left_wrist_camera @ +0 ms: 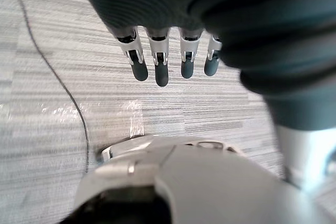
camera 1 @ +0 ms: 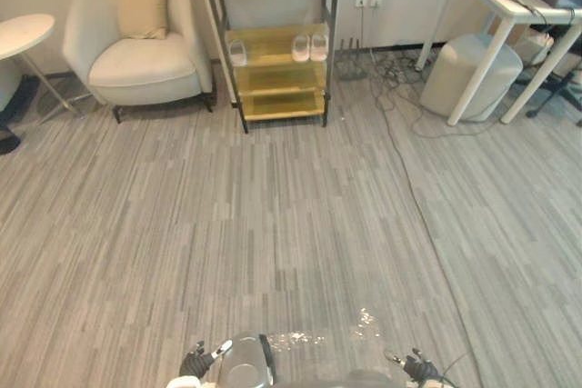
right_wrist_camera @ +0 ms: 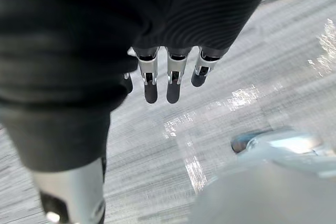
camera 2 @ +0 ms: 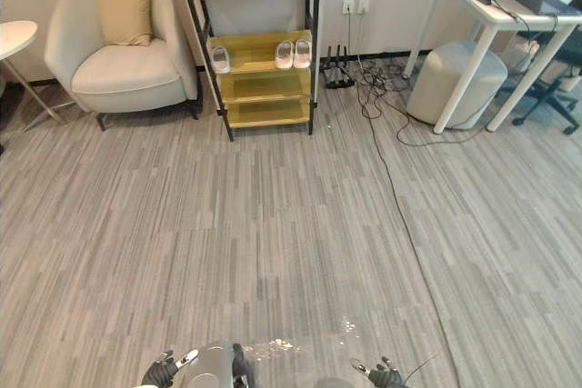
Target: Organize the slippers on the shoe rack
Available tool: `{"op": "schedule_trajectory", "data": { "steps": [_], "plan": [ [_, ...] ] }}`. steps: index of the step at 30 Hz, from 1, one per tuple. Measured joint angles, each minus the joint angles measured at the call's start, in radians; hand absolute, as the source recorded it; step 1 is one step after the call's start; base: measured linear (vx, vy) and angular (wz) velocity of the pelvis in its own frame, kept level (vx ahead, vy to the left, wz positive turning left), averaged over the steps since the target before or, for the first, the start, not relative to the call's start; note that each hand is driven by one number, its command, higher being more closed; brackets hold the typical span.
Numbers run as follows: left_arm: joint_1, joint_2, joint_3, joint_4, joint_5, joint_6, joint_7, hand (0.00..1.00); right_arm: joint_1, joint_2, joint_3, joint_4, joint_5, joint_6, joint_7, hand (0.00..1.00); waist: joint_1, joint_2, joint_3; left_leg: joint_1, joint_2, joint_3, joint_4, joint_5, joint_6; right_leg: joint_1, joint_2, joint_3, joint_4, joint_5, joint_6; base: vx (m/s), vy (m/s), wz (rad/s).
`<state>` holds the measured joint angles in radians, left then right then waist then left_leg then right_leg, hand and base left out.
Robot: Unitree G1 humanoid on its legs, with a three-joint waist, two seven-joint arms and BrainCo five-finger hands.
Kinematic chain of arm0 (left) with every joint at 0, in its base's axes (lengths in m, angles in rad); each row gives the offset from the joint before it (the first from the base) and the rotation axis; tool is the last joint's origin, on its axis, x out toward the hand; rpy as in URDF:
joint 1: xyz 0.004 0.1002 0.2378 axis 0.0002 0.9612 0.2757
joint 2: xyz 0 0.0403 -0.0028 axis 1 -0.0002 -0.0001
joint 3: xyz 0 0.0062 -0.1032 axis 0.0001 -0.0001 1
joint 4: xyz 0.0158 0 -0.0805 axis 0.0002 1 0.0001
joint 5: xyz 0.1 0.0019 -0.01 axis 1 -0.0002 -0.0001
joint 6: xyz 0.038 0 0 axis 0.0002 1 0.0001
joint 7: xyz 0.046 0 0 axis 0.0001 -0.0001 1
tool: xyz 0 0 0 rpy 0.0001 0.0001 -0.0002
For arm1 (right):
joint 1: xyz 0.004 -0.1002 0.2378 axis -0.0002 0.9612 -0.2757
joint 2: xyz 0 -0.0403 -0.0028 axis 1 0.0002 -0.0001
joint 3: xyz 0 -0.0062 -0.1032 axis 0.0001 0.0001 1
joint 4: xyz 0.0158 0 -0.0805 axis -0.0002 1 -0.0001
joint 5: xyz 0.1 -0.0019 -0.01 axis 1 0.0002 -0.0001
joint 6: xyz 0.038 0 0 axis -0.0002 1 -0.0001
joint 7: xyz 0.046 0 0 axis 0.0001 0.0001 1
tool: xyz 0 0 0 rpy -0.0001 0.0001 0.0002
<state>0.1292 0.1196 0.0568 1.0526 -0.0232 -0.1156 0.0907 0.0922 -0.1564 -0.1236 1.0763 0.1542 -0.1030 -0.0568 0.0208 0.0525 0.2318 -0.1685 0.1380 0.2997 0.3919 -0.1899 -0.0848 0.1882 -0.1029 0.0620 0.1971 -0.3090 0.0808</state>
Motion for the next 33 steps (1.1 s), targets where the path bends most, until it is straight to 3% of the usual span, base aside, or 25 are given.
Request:
{"op": "schedule_trajectory", "data": {
  "steps": [1,3,5,6,7,8,9,10,11,12,13,15,16,17,18,19,22,23,24,25,27,29,31,32,33],
  "plan": [
    [-0.004,0.005,-0.004,-0.002,0.000,-0.003,0.000,0.00,-0.002,0.001,0.011,0.000,0.000,0.000,0.000,0.00,0.003,-0.013,-0.008,0.011,-0.023,0.011,-0.028,0.000,0.000,-0.019,0.001,0.001,0.023,0.000,0.000,0.35,0.117,-0.13],
    [-0.010,0.004,-0.004,0.000,0.000,-0.004,-0.001,0.00,-0.009,0.001,0.011,0.004,-0.001,0.000,-0.001,0.00,0.013,-0.020,-0.013,0.010,-0.054,0.037,-0.006,-0.016,0.058,-0.026,-0.010,-0.022,0.016,0.005,-0.015,0.37,0.132,-0.23],
    [-0.010,0.002,0.003,0.004,0.001,-0.003,-0.003,0.00,-0.013,0.010,0.009,-0.001,-0.013,-0.002,0.003,0.00,0.019,-0.027,-0.024,0.031,-0.080,0.044,0.005,-0.054,0.081,-0.062,-0.025,0.018,0.128,-0.002,0.001,0.37,0.221,-0.21],
    [-0.008,0.005,0.001,0.008,0.001,-0.003,-0.004,0.00,-0.013,0.009,0.008,-0.002,-0.028,-0.004,0.005,0.00,0.019,-0.029,-0.033,0.051,-0.085,0.045,-0.018,-0.073,0.079,-0.124,-0.027,0.031,0.279,-0.011,0.039,0.35,0.194,-0.06],
    [-0.008,0.017,-0.001,0.011,0.001,-0.003,-0.007,0.00,-0.012,0.012,0.008,-0.002,-0.035,-0.005,0.007,0.00,0.014,-0.050,-0.033,0.090,-0.106,0.049,-0.037,-0.093,0.079,-0.201,-0.039,0.051,0.468,0.011,0.127,0.28,0.131,0.05],
    [-0.009,0.025,-0.006,0.017,0.001,-0.002,-0.006,0.00,-0.007,0.023,0.008,-0.002,-0.036,-0.004,0.009,0.00,0.011,-0.064,-0.032,0.128,-0.119,0.046,-0.043,-0.111,0.084,-0.248,-0.045,0.070,0.610,0.056,0.183,0.39,0.116,0.15],
    [-0.010,0.034,-0.010,0.021,0.001,0.003,-0.006,0.00,-0.002,0.027,0.005,-0.002,-0.036,-0.004,0.010,0.00,0.006,-0.073,-0.032,0.185,-0.133,0.040,-0.053,-0.141,0.096,-0.304,-0.062,0.050,0.776,0.080,0.169,0.45,0.055,0.15],
    [-0.009,0.035,-0.017,0.023,0.000,0.007,-0.004,0.00,-0.002,0.025,0.006,-0.003,-0.037,-0.004,0.012,0.00,-0.003,-0.070,-0.029,0.238,-0.136,0.029,-0.067,-0.161,0.093,-0.342,-0.078,0.001,0.858,0.055,0.104,0.47,0.033,0.14],
    [-0.010,0.035,-0.021,0.023,0.000,0.010,-0.004,0.00,-0.004,0.024,0.007,-0.003,-0.036,-0.004,0.012,0.00,-0.007,-0.073,-0.027,0.271,-0.136,0.019,-0.080,-0.164,0.097,-0.361,-0.084,-0.037,0.888,0.035,0.070,0.50,-0.005,0.19],
    [-0.016,0.037,-0.036,0.023,-0.001,0.014,-0.002,0.00,-0.004,0.022,0.010,-0.015,-0.035,-0.008,0.012,0.00,-0.027,-0.062,-0.019,0.358,-0.120,0.009,-0.137,-0.166,0.101,-0.434,-0.084,-0.129,0.897,-0.015,-0.016,0.51,-0.067,0.30],
    [-0.028,0.034,-0.045,0.023,-0.001,0.014,-0.002,0.00,-0.008,0.015,0.012,-0.035,-0.035,-0.009,0.016,0.00,-0.042,-0.048,-0.017,0.399,-0.097,-0.002,-0.171,-0.166,0.100,-0.493,-0.065,-0.184,0.840,-0.037,-0.052,0.62,-0.129,0.43],
    [-0.062,0.026,-0.059,0.018,-0.002,0.012,-0.003,0.00,-0.015,0.009,0.014,-0.051,-0.034,-0.018,0.018,0.00,-0.061,-0.028,-0.009,0.452,-0.046,-0.013,-0.211,-0.157,0.086,-0.594,-0.008,-0.211,0.587,0.003,-0.055,0.52,-0.161,0.49],
    [-0.076,0.024,-0.072,0.017,-0.005,0.012,-0.003,0.00,-0.015,0.011,0.018,-0.056,-0.034,-0.019,0.018,0.00,-0.069,-0.034,-0.010,0.468,-0.039,-0.032,-0.222,-0.157,0.085,-0.608,0.012,-0.189,0.397,0.090,-0.042,0.54,-0.241,0.61],
    [-0.081,0.025,-0.080,0.016,-0.009,0.011,-0.003,0.00,-0.005,0.014,0.027,-0.055,-0.034,-0.016,0.018,0.00,-0.075,-0.053,-0.011,0.496,-0.052,-0.059,-0.234,-0.158,0.082,-0.596,0.013,-0.154,0.223,0.247,-0.030,0.70,-0.334,0.60],
    [-0.105,-0.010,-0.082,0.025,-0.011,0.012,-0.002,0.00,-0.015,0.008,0.020,-0.040,-0.032,-0.014,0.016,0.00,-0.082,-0.022,0.001,0.535,-0.023,-0.094,-0.249,-0.156,0.074,-0.569,0.036,-0.164,0.230,0.321,-0.067,0.60,-0.279,0.32],
    [-0.110,-0.031,-0.087,0.020,-0.015,0.008,-0.007,0.00,-0.029,0.000,0.013,-0.034,-0.036,-0.011,0.016,0.00,-0.073,-0.001,-0.006,0.523,-0.009,-0.113,-0.244,-0.136,0.064,-0.573,0.053,-0.157,0.240,0.292,-0.079,0.59,-0.256,0.16],
    [-0.128,-0.084,-0.070,0.016,-0.016,-0.004,-0.007,0.00,-0.034,0.003,-0.015,-0.038,-0.033,-0.004,0.017,0.00,-0.087,0.022,0.008,0.488,0.032,-0.211,-0.067,-0.050,-0.020,-0.530,0.052,-0.203,0.346,0.155,-0.105,0.53,-0.220,0.28],
    [-0.129,-0.103,-0.036,0.013,-0.016,-0.003,-0.008,0.00,-0.009,0.015,-0.022,-0.047,-0.031,-0.001,0.016,0.00,-0.094,0.020,0.010,0.409,0.059,-0.245,0.131,0.012,-0.027,-0.472,0.052,-0.236,0.336,0.114,-0.108,0.48,-0.192,0.66],
    [-0.125,-0.120,-0.006,-0.003,-0.016,-0.002,-0.009,0.00,0.014,0.018,-0.023,-0.069,-0.025,0.001,0.014,0.00,-0.093,0.019,0.011,0.340,0.082,-0.252,0.287,0.110,-0.043,-0.423,0.054,-0.251,0.316,0.092,-0.114,0.56,-0.206,0.62],
    [-0.117,-0.133,0.025,-0.034,-0.016,-0.004,-0.009,0.00,0.029,0.018,-0.021,-0.090,-0.024,-0.001,0.011,0.00,-0.082,0.020,0.012,0.254,0.126,-0.239,0.473,0.164,-0.056,-0.360,0.063,-0.263,0.281,0.068,-0.126,0.44,-0.157,0.31],
    [-0.113,-0.135,0.053,-0.072,-0.016,-0.005,-0.008,0.00,0.038,0.022,-0.020,-0.114,-0.017,0.003,0.006,0.00,-0.065,0.006,0.021,0.123,0.185,-0.168,0.682,0.073,-0.030,-0.236,0.082,-0.266,0.208,0.039,-0.136,0.44,-0.086,0.16],
    [-0.110,-0.132,0.066,-0.091,-0.017,-0.007,-0.008,0.00,0.037,0.027,-0.021,-0.117,-0.002,0.003,0.005,0.00,-0.051,-0.005,0.023,0.034,0.178,-0.086,0.657,-0.010,-0.005,-0.124,0.073,-0.265,0.129,0.037,-0.130,0.46,-0.001,-0.09],
    [-0.113,-0.130,0.064,-0.102,-0.017,-0.012,-0.008,0.00,0.023,0.030,-0.023,-0.117,0.005,0.002,0.005,0.00,-0.031,-0.007,0.023,-0.032,0.110,-0.028,0.426,-0.059,0.018,-0.043,0.049,-0.244,0.064,0.035,-0.107,0.35,0.090,-0.33],
    [-0.114,-0.130,0.062,-0.105,-0.017,-0.015,-0.008,0.00,0.020,0.030,-0.024,-0.116,0.005,0.002,0.005,0.00,-0.025,-0.009,0.022,-0.048,0.065,-0.032,0.287,-0.051,0.018,-0.019,0.034,-0.235,0.045,0.024,-0.096,0.39,0.154,-0.36],
    [-0.113,-0.129,0.060,-0.105,-0.017,-0.021,-0.008,0.00,0.013,0.027,-0.025,-0.111,0.005,0.001,0.004,0.00,-0.017,-0.005,0.020,-0.054,-0.001,-0.064,0.037,0.009,0.011,0.011,0.025,-0.215,0.023,0.006,-0.073,0.49,0.231,-0.45]
  ]
}}
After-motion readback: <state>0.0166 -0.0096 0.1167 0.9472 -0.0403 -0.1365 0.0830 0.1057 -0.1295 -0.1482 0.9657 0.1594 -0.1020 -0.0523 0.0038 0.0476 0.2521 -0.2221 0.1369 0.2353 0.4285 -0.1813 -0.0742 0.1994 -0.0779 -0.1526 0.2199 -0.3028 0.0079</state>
